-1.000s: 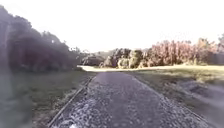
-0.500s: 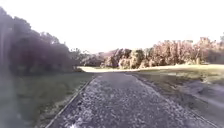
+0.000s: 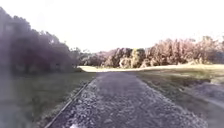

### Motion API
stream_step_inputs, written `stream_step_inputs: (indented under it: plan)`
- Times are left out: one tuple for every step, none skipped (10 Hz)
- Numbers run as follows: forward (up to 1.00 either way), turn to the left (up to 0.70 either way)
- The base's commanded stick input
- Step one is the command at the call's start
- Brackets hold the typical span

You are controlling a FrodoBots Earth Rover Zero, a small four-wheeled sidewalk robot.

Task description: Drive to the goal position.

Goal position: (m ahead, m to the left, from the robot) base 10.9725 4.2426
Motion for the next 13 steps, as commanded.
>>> stream_step_inputs:
  plan:
    - [0.7,0.0]
    - [0.7,0.0]
    - [0.7,0.0]
    - [0.7,0.0]
    - [0.7,0.0]
    - [0.7,0.0]
    - [0.7,0.0]
    - [0.7,0.0]
    - [0.7,0.0]
    - [0.7,0.0]
    - [0.7,0.0]
    - [0.7,0.0]
    - [0.7,0.0]
